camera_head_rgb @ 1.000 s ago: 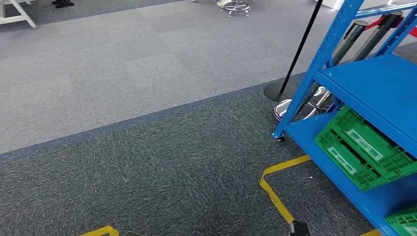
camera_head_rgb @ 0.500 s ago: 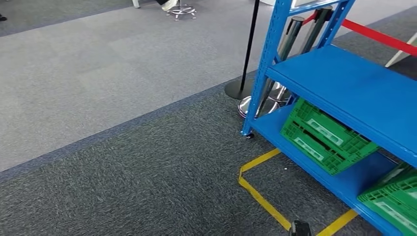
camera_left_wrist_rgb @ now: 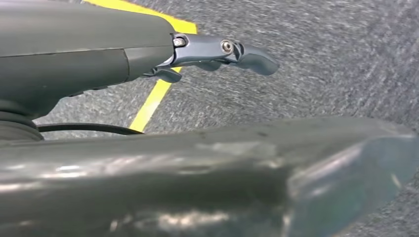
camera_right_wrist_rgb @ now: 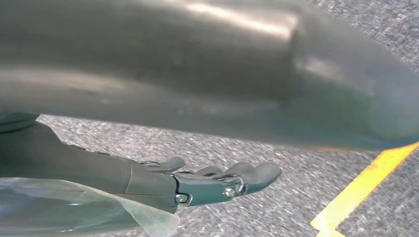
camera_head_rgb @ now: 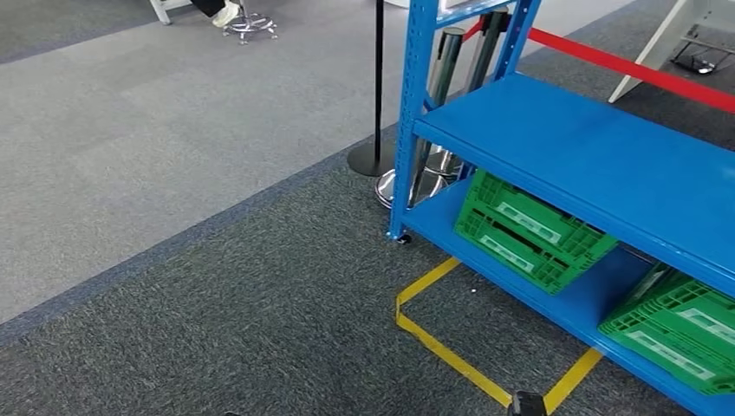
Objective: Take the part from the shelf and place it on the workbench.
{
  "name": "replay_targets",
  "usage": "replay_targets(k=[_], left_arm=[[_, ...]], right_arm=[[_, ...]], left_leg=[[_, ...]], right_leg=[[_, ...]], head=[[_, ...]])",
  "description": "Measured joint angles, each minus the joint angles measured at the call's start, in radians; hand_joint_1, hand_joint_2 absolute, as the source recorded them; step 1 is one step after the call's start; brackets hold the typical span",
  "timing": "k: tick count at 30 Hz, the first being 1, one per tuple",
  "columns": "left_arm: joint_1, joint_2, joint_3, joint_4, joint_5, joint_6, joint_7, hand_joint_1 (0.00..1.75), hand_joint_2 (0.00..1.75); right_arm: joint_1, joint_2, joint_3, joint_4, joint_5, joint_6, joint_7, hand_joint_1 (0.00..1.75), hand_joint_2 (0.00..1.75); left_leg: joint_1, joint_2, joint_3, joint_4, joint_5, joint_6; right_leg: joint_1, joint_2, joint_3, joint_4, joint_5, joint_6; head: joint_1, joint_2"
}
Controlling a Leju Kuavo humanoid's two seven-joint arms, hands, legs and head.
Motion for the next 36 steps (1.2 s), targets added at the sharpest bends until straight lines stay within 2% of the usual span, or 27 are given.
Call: replay_targets(k=[2, 3, 4, 5, 7, 8, 9, 10, 11, 13, 14, 15, 17, 18, 19, 21, 23, 24, 25, 26, 27, 29, 30, 31, 33, 35, 36], left_arm=[[0.001, 0.000, -0.003, -0.004, 0.002, 0.001, 0.001, 0.00, 0.00], [0.002, 0.000, -0.006, -0.005, 0.003, 0.001, 0.001, 0.00, 0.00], [0.003, 0.000, -0.009, -0.007, 0.003, 0.001, 0.001, 0.00, 0.00], [0.004, 0.000, -0.011, -0.008, 0.003, 0.001, 0.001, 0.00, 0.00], [0.007, 0.000, -0.013, -0.009, 0.004, 0.001, 0.001, 0.00, 0.00], [0.009, 0.000, -0.013, -0.010, 0.004, 0.001, 0.001, 0.00, 0.00], [0.011, 0.000, -0.013, -0.010, 0.004, 0.001, 0.001, 0.00, 0.00], [0.012, 0.000, -0.013, -0.010, 0.004, 0.001, 0.001, 0.00, 0.00], [0.012, 0.000, -0.013, -0.010, 0.004, 0.001, 0.001, 0.00, 0.00], [0.014, 0.000, -0.013, -0.011, 0.004, 0.001, 0.001, 0.00, 0.00], [0.015, 0.000, -0.013, -0.011, 0.004, 0.001, 0.001, 0.00, 0.00], [0.016, 0.000, -0.013, -0.012, 0.004, 0.001, 0.001, 0.00, 0.00], [0.016, -0.002, -0.014, -0.014, 0.004, 0.002, 0.001, 0.00, 0.00], [0.016, -0.003, -0.015, -0.015, 0.004, 0.002, 0.001, 0.00, 0.00], [0.016, -0.003, -0.015, -0.016, 0.004, 0.002, 0.001, 0.00, 0.00], [0.017, -0.004, -0.016, -0.017, 0.004, 0.002, 0.001, 0.00, 0.00], [0.017, -0.004, -0.016, -0.017, 0.007, 0.000, 0.001, 0.00, 0.00], [0.017, -0.004, -0.016, -0.018, 0.010, -0.002, 0.001, 0.00, 0.00], [0.017, -0.004, -0.016, -0.019, 0.014, -0.005, 0.000, 0.00, 0.00], [0.018, -0.004, -0.016, -0.020, 0.019, -0.008, -0.001, 0.00, 0.00], [0.018, -0.004, -0.017, -0.020, 0.024, -0.011, -0.003, 0.00, 0.00], [0.019, -0.004, -0.019, -0.022, 0.031, -0.016, -0.005, 0.00, 0.00], [0.020, -0.004, -0.020, -0.023, 0.032, -0.017, -0.006, 0.00, 0.00], [0.020, -0.004, -0.021, -0.024, 0.034, -0.018, -0.006, 0.00, 0.00], [0.021, -0.003, -0.023, -0.028, 0.035, -0.019, -0.007, 0.00, 0.00], [0.021, -0.003, -0.025, -0.031, 0.036, -0.019, -0.007, 0.00, 0.00], [0.021, -0.003, -0.025, -0.031, 0.036, -0.019, -0.008, 0.00, 0.00]], right_arm=[[0.009, 0.000, 0.001, 0.000, 0.000, 0.004, -0.005, 0.00, 0.00], [0.013, 0.000, 0.001, 0.000, 0.000, 0.005, -0.007, 0.00, 0.00], [0.014, 0.000, 0.001, 0.000, 0.000, 0.006, -0.008, 0.00, 0.00], [0.013, 0.000, 0.001, 0.000, 0.001, 0.007, -0.008, 0.00, 0.00], [0.011, 0.000, 0.001, 0.000, 0.001, 0.008, -0.009, 0.00, 0.00], [0.011, 0.000, 0.001, 0.000, 0.001, 0.008, -0.009, 0.00, 0.00], [0.012, 0.000, 0.001, 0.000, 0.001, 0.008, -0.010, 0.00, 0.00], [0.014, 0.000, 0.001, 0.000, 0.001, 0.008, -0.010, 0.00, 0.00], [0.015, 0.000, 0.001, 0.000, 0.001, 0.008, -0.010, 0.00, 0.00], [0.016, 0.002, 0.001, 0.000, 0.001, 0.008, -0.009, 0.00, 0.00], [0.015, 0.003, 0.001, 0.000, 0.001, 0.008, -0.009, 0.00, 0.00], [0.015, 0.004, 0.001, 0.001, 0.001, 0.008, -0.009, 0.00, 0.00], [0.017, 0.004, 0.001, 0.001, 0.002, 0.008, -0.009, 0.00, 0.00], [0.018, 0.004, 0.001, 0.001, 0.002, 0.008, -0.010, 0.00, 0.00], [0.017, 0.004, 0.001, 0.000, 0.002, 0.008, -0.010, 0.00, 0.00], [0.011, 0.004, 0.001, 0.000, 0.002, 0.008, -0.010, 0.00, 0.00], [0.010, 0.004, 0.001, 0.000, 0.002, 0.008, -0.010, 0.00, 0.00], [0.012, 0.004, 0.001, 0.000, 0.002, 0.009, -0.010, 0.00, 0.00], [0.015, 0.004, 0.001, 0.000, 0.002, 0.009, -0.010, 0.00, 0.00], [0.017, 0.004, 0.001, 0.000, 0.001, 0.010, -0.010, 0.00, 0.00], [0.018, 0.004, 0.001, 0.000, 0.001, 0.011, -0.010, 0.00, 0.00], [0.017, 0.004, 0.001, 0.000, 0.000, 0.012, -0.010, 0.00, 0.00], [0.016, 0.004, 0.001, 0.000, 0.000, 0.013, -0.010, 0.00, 0.00], [0.015, 0.004, 0.001, 0.000, 0.000, 0.013, -0.010, 0.00, 0.00], [0.016, 0.004, 0.001, 0.000, 0.000, 0.013, -0.010, 0.00, 0.00], [0.014, 0.004, 0.001, 0.000, 0.000, 0.013, -0.010, 0.00, 0.00], [0.012, 0.004, 0.001, 0.000, 0.000, 0.013, -0.010, 0.00, 0.00]], left_leg=[[0.000, 0.006, 0.008, 0.011, -0.006, -0.009], [0.003, -0.005, 0.006, 0.033, -0.007, -0.013], [0.006, -0.023, -0.012, 0.072, -0.012, -0.017], [0.009, -0.042, -0.042, 0.128, -0.025, -0.020], [0.013, -0.068, -0.125, 0.257, -0.079, -0.025], [0.013, -0.071, -0.161, 0.298, -0.106, -0.026], [0.013, -0.073, -0.185, 0.313, -0.121, -0.025], [0.013, -0.074, -0.194, 0.296, -0.111, -0.022], [0.012, -0.079, -0.191, 0.251, -0.075, -0.018], [0.008, -0.105, -0.173, 0.134, 0.024, -0.006], [0.005, -0.119, -0.166, 0.093, 0.054, 0.000], [0.002, -0.129, -0.162, 0.068, 0.071, 0.006], [0.001, -0.126, -0.150, 0.052, 0.077, 0.018], [0.003, -0.119, -0.139, 0.045, 0.084, 0.023], [0.004, -0.111, -0.128, 0.043, 0.085, 0.028], [0.005, -0.096, -0.114, 0.041, 0.079, 0.033], [0.004, -0.080, -0.106, 0.041, 0.067, 0.035], [0.003, -0.073, -0.100, 0.041, 0.060, 0.035], [0.003, -0.066, -0.090, 0.041, 0.052, 0.034], [0.003, -0.057, -0.078, 0.042, 0.043, 0.033], [0.002, -0.049, -0.067, 0.041, 0.033, 0.032], [-0.001, -0.031, -0.047, 0.040, 0.015, 0.024], [-0.003, -0.022, -0.040, 0.040, 0.008, 0.018], [-0.004, -0.016, -0.034, 0.041, 0.005, 0.013], [-0.005, -0.014, -0.025, 0.047, -0.002, 0.003], [-0.001, -0.042, -0.044, 0.099, -0.023, -0.008], [0.002, -0.059, -0.070, 0.150, -0.044, -0.013]], right_leg=[[-0.001, 0.016, 0.012, -0.003, -0.002, -0.018], [-0.002, 0.026, 0.019, -0.004, -0.003, -0.024], [-0.004, 0.035, 0.028, -0.005, -0.006, -0.030], [-0.004, 0.045, 0.036, -0.006, -0.009, -0.036], [-0.004, 0.068, 0.049, -0.006, -0.019, -0.044], [-0.003, 0.081, 0.057, -0.006, -0.026, -0.046], [-0.002, 0.093, 0.067, -0.006, -0.033, -0.046], [-0.002, 0.106, 0.078, -0.006, -0.041, -0.045], [-0.001, 0.117, 0.089, -0.006, -0.048, -0.044], [-0.001, 0.138, 0.102, -0.006, -0.063, -0.038], [-0.001, 0.147, 0.103, -0.007, -0.070, -0.032], [-0.002, 0.155, 0.107, -0.005, -0.073, -0.025], [-0.001, 0.165, 0.117, -0.001, -0.075, -0.008], [0.000, 0.155, 0.123, 0.005, -0.079, -0.002], [0.001, 0.136, 0.115, 0.022, -0.091, 0.005], [0.000, 0.092, 0.063, 0.108, -0.132, 0.015], [-0.001, 0.076, -0.016, 0.217, -0.176, 0.019], [-0.001, 0.074, -0.043, 0.241, -0.182, 0.019], [-0.001, 0.072, -0.052, 0.230, -0.168, 0.017], [-0.001, 0.067, -0.045, 0.186, -0.132, 0.014], [0.001, 0.054, -0.028, 0.123, -0.082, 0.009], [0.010, 0.018, -0.005, 0.034, -0.023, -0.003], [0.014, 0.008, -0.002, 0.018, -0.010, -0.012], [0.017, 0.008, -0.004, 0.018, -0.012, -0.019], [0.012, 0.027, 0.006, 0.010, 0.000, -0.033], [0.004, 0.049, 0.019, 0.003, 0.002, -0.041], [0.002, 0.059, 0.022, 0.000, 0.002, -0.044]], head=[[-0.004, 0.000], [-0.006, 0.000], [-0.007, 0.000], [-0.009, 0.000], [-0.012, 0.000], [-0.012, 0.000], [-0.012, 0.000], [-0.012, 0.000], [-0.012, 0.000], [-0.013, 0.000], [-0.013, 0.000], [-0.014, 0.000], [-0.014, 0.000], [-0.014, 0.000], [-0.010, 0.000], [-0.004, 0.000], [-0.002, 0.000], [-0.002, 0.000], [-0.001, 0.000], [-0.001, 0.000], [-0.001, 0.000], [-0.002, 0.000], [-0.002, 0.000], [-0.003, 0.000], [-0.004, 0.000], [-0.007, 0.000], [-0.008, 0.000]])
